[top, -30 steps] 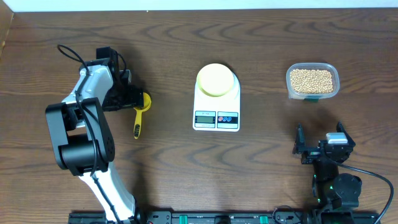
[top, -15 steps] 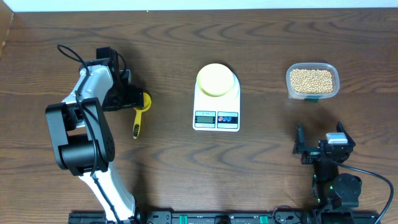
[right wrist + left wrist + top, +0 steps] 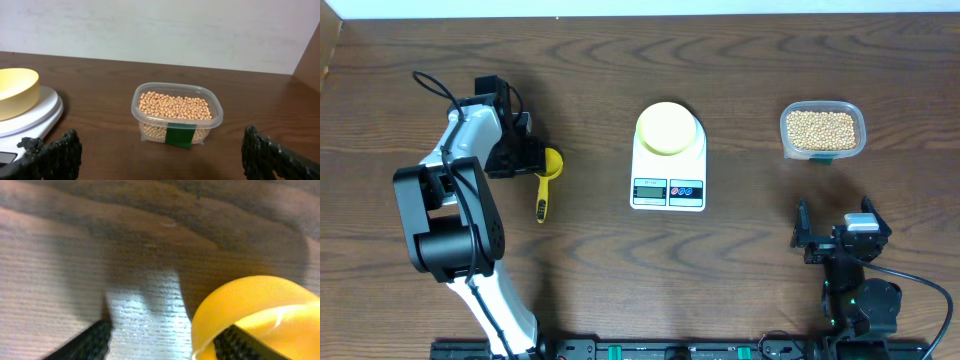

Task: Scoop item into bowl and weigh 50g on scale
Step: 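Lower the left gripper and close it on the yellow scoop's cup rim, then lift the yellow scoop with the left gripper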

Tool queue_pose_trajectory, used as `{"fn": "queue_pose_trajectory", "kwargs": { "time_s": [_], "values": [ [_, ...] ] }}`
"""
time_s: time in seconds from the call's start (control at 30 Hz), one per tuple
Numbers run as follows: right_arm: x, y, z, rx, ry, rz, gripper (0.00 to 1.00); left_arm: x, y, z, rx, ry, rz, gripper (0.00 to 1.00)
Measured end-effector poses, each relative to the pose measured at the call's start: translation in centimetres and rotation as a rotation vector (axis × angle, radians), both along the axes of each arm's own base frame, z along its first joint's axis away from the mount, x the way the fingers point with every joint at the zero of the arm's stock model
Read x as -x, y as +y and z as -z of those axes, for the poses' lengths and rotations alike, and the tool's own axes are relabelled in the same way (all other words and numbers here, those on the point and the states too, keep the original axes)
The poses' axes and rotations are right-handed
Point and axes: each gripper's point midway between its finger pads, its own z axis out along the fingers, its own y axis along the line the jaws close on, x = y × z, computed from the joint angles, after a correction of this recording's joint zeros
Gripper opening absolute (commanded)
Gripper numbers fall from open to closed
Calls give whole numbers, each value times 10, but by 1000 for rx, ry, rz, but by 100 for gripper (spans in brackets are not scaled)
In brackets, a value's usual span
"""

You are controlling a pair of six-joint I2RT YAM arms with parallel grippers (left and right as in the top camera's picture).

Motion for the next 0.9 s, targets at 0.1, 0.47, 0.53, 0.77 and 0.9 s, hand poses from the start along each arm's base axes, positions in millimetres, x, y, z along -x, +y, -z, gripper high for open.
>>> {"fn": "queue_pose_trajectory", "kwargs": {
  "time_s": [0.1, 0.47, 0.53, 0.77, 0.9],
  "values": [
    [0, 0, 0, 0, 0, 0, 99, 0, 0, 0, 0, 0, 0, 49],
    [0, 0, 0, 0, 0, 0, 99, 0, 0, 0, 1, 0, 1, 29],
    [0, 0, 0, 0, 0, 0, 99, 0, 0, 0, 0, 0, 0, 26],
    [0, 0, 0, 0, 0, 0, 99, 0, 0, 0, 1, 0, 1, 19],
    [0, 0, 0, 0, 0, 0, 99, 0, -1, 0, 3, -2, 0, 9]
  ]
}}
